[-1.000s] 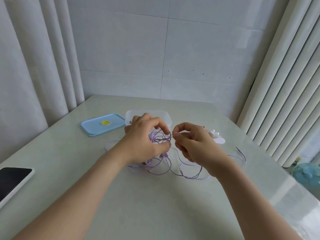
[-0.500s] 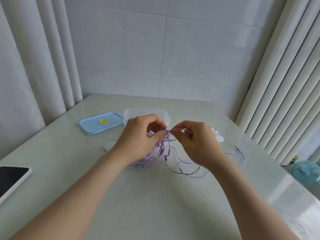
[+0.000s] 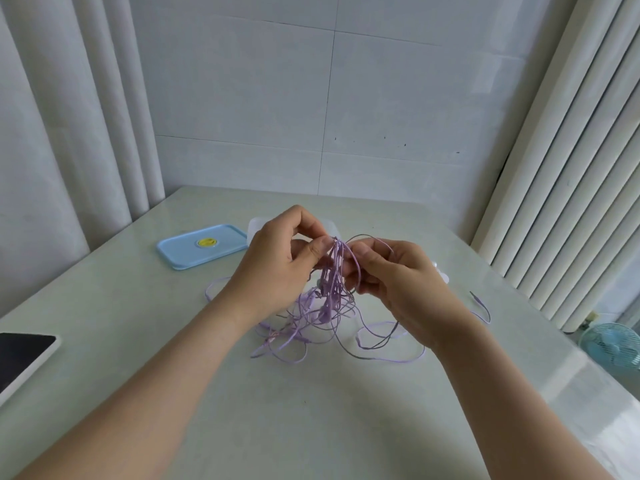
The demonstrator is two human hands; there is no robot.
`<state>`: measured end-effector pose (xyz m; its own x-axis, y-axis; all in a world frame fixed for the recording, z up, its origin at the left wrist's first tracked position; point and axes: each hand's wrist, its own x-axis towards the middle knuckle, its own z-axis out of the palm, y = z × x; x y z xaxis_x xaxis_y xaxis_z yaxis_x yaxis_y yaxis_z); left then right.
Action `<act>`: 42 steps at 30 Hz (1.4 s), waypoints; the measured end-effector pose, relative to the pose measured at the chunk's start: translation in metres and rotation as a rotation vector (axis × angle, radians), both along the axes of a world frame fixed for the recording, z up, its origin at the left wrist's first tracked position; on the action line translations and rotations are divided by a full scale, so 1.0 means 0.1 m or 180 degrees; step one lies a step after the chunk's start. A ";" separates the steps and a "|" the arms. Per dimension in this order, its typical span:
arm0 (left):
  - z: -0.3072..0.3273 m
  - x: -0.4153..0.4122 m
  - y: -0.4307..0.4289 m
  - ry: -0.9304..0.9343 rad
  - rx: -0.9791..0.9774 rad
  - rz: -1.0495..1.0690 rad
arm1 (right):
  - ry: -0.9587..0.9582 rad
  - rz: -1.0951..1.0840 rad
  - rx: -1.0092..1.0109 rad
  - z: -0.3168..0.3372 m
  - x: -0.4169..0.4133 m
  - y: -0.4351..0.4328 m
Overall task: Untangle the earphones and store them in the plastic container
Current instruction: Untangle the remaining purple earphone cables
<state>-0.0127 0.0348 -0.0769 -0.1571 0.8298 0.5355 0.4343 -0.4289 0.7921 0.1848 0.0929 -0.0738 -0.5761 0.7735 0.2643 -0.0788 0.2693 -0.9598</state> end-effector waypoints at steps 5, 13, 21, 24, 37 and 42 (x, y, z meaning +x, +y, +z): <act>0.00 0.01 0.01 -0.0299 -0.0157 -0.0068 | -0.0045 0.0138 0.0025 0.01 -0.01 -0.03; 0.00 0.04 0.01 -0.0331 -0.0119 -0.0048 | -0.0244 0.0003 -0.0112 0.10 0.02 -0.09; 0.14 0.08 -0.08 -0.0707 -0.0748 -0.0359 | -0.0429 -0.0303 -0.0217 0.14 -0.02 -0.17; 0.13 0.08 -0.07 -0.0735 -0.0846 -0.0391 | -0.0578 -0.0233 -0.0069 0.14 0.00 -0.19; 0.06 0.00 -0.04 -0.0781 -0.0667 -0.0092 | -0.0552 -0.0608 0.0047 0.11 -0.05 -0.16; 0.04 -0.02 -0.03 -0.0871 -0.0631 0.0012 | -0.0157 -0.1154 -0.0001 0.11 -0.05 -0.14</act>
<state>-0.0142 0.0320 -0.0727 -0.2761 0.9127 0.3012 0.1952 -0.2536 0.9474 0.1793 0.0791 -0.0628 -0.2764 0.9299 0.2427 0.0681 0.2709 -0.9602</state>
